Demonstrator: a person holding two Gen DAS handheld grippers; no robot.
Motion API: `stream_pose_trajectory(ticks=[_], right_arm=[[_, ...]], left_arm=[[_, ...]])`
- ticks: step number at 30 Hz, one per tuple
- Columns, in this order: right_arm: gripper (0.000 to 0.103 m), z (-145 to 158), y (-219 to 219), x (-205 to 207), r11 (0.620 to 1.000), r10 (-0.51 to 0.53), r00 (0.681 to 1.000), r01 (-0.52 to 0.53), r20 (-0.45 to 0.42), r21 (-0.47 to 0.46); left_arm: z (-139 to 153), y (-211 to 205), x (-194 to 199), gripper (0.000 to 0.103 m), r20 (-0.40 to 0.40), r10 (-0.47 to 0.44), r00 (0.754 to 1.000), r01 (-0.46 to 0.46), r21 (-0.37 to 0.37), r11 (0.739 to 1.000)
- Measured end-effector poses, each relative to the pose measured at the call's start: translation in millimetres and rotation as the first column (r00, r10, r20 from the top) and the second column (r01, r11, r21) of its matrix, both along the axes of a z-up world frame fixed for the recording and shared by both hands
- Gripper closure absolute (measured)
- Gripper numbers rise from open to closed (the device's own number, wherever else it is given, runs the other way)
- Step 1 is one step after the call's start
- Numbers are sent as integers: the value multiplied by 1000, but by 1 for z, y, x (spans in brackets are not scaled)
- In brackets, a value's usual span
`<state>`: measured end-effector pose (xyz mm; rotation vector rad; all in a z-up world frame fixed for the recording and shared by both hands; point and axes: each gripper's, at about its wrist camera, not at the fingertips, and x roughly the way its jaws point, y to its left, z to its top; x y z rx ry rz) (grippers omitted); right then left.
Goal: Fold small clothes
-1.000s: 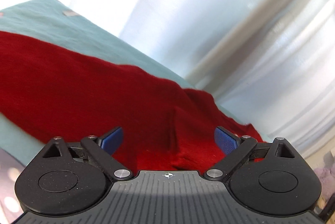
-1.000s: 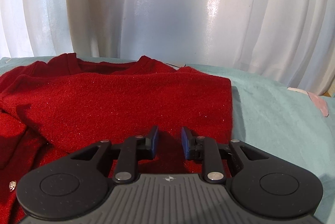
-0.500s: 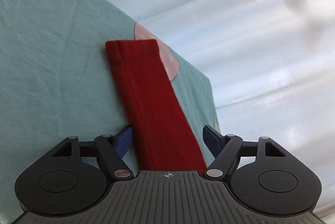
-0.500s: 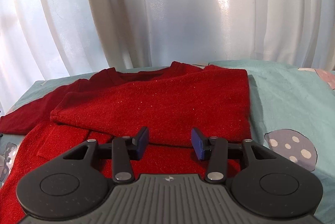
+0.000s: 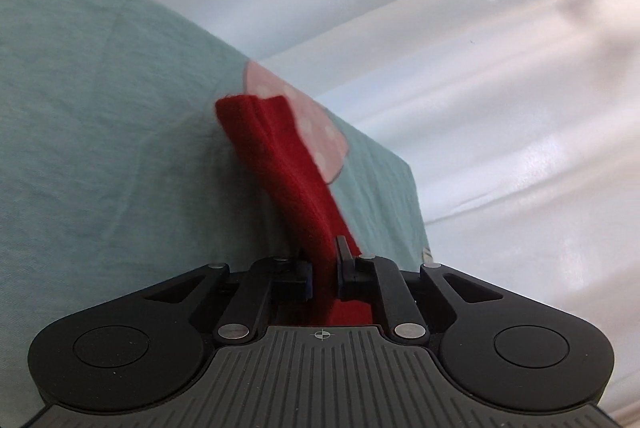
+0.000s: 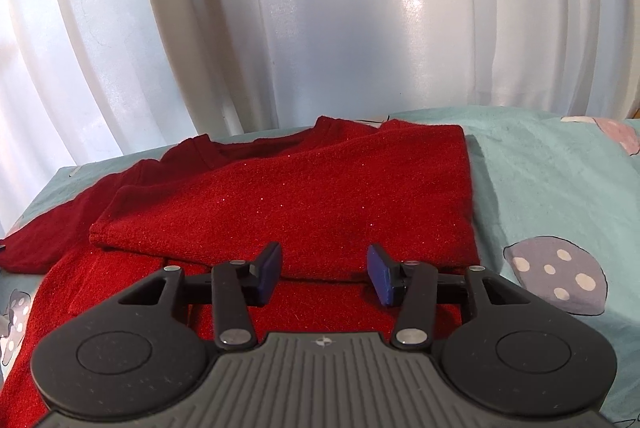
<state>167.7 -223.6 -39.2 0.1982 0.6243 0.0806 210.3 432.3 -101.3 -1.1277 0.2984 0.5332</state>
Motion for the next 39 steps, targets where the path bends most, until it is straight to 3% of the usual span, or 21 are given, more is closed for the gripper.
stream_pose_trajectory(ticks=[2, 4, 5, 7, 8, 10, 12, 13, 14, 15, 17, 18, 19, 24, 26, 31, 33, 35, 37, 39], right_arm=[[56, 3, -3, -2, 1000, -9, 1000, 9, 12, 3], [56, 5, -6, -3, 1000, -17, 1000, 16, 23, 10], [56, 7, -7, -4, 1000, -20, 999, 20, 30, 14], [56, 10, -9, -6, 999, -25, 999, 24, 42, 22], [56, 11, -10, -7, 999, -28, 999, 27, 46, 28], [56, 15, -13, -8, 999, -26, 998, 23, 55, 43], [56, 17, -13, -9, 998, -24, 998, 21, 64, 52], [56, 18, -14, -9, 998, -19, 997, 15, 70, 58], [56, 19, -15, -8, 998, -12, 997, 8, 72, 64], [56, 18, -15, -6, 998, -7, 997, 2, 71, 70], [56, 15, -16, -1, 995, 4, 999, -9, 50, 95], [56, 14, -16, 2, 994, 8, 999, -12, 37, 113], [56, 12, -17, 5, 990, 20, 1000, -23, 24, 140], [56, 0, -9, 31, 952, 119, 992, -100, -47, 291], [56, -4, 1, 48, 943, 157, 985, -128, -70, 308], [56, -22, 25, 97, 925, 189, 970, -123, -154, 359], [56, -32, 31, 112, 912, 203, 960, -113, -191, 395], [57, -33, 38, 118, 908, 196, 965, -112, -173, 403], [85, -31, 44, 121, 920, 193, 969, -124, -156, 372], [91, -24, 44, 116, 932, 184, 975, -133, -125, 337]], left_arm=[[24, -26, 10, 92, 16, -95, 995, 92, 139, 986], [52, -64, 21, 92, 20, -229, 973, 216, 261, 941], [63, -83, 27, 92, 23, -295, 955, 275, 302, 913], [89, -138, 39, 92, 27, -463, 886, 415, 397, 819], [101, -174, 43, 92, 27, -554, 832, 484, 454, 748], [120, -243, 49, 92, -12, -712, 702, 589, 571, 572], [126, -305, 55, 88, -65, -821, 567, 660, 632, 406], [123, -328, 59, 84, -94, -851, 517, 693, 630, 351], [116, -353, 64, 60, -125, -874, 469, 728, 615, 302], [107, -373, 67, 39, -161, -884, 439, 760, 591, 270], [86, -401, 69, 41, -237, -889, 393, 816, 535, 218], [78, -407, 66, 41, -260, -888, 380, 835, 510, 208], [69, -407, 65, 41, -279, -879, 388, 847, 483, 221], [44, -371, 48, 38, -310, -825, 472, 857, 381, 347], [38, -354, 42, 38, -329, -802, 499, 849, 372, 376], [35, -321, 34, 38, -341, -735, 586, 804, 356, 476], [33, -312, 36, 39, -347, -712, 610, 789, 350, 505], [32, -305, 38, 39, -340, -701, 627, 777, 345, 527], [32, -299, 41, 40, -330, -694, 640, 766, 338, 546], [32, -295, 45, 43, -321, -685, 654, 755, 336, 563]])
